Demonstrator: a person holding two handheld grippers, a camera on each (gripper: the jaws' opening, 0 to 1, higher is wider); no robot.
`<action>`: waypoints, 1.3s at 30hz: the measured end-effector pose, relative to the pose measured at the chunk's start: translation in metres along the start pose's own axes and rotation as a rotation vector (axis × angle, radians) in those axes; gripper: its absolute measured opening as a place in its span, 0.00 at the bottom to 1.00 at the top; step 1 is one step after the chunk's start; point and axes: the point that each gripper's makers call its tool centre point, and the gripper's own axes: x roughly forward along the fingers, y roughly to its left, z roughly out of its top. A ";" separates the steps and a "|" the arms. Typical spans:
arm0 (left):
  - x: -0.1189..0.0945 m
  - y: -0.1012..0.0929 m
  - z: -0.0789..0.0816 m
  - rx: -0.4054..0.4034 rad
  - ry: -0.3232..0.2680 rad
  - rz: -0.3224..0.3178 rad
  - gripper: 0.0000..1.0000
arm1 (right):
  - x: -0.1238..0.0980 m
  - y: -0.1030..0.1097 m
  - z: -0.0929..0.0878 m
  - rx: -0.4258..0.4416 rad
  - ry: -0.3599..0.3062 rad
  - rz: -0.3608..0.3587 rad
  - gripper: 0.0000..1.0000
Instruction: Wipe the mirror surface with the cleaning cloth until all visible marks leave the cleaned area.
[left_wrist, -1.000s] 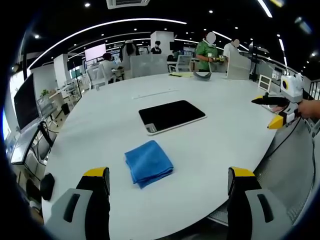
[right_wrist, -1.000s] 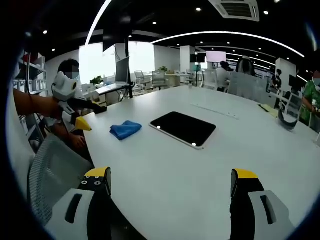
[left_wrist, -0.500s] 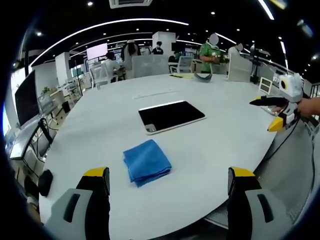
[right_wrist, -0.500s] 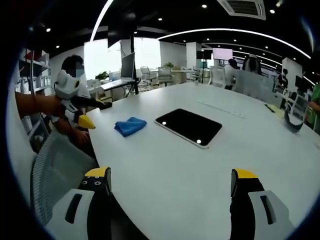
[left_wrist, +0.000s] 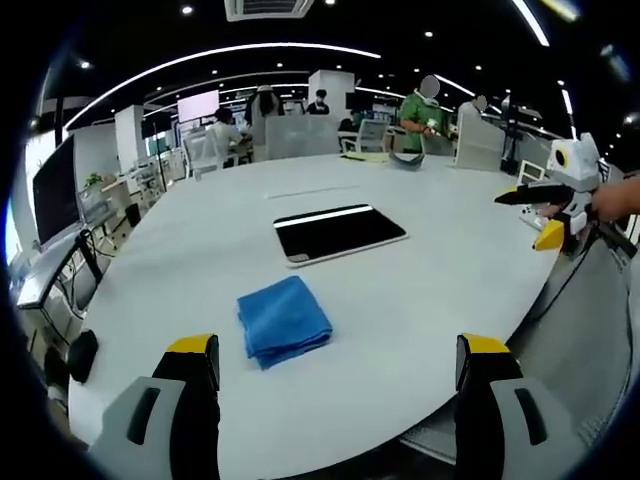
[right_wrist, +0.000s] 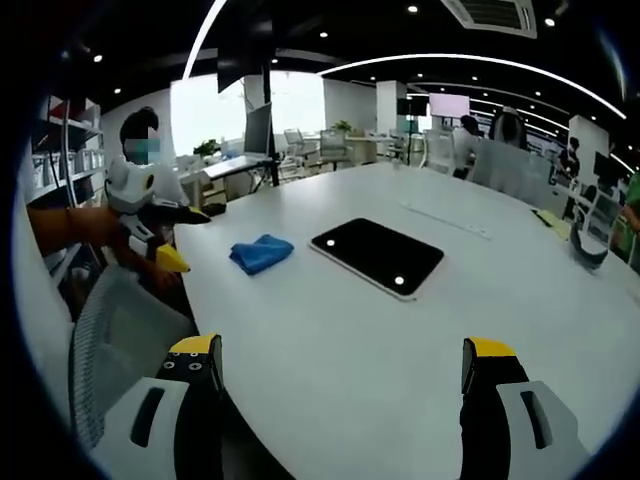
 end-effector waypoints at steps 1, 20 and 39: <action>0.001 0.000 0.001 -0.001 -0.001 -0.005 0.99 | 0.000 0.001 -0.001 -0.004 0.003 0.001 1.00; 0.028 0.025 0.015 0.047 0.044 -0.054 0.99 | -0.002 0.009 -0.002 0.001 -0.009 0.006 1.00; 0.071 0.052 0.001 0.090 0.197 -0.079 0.71 | -0.003 0.004 -0.005 0.033 0.001 -0.007 1.00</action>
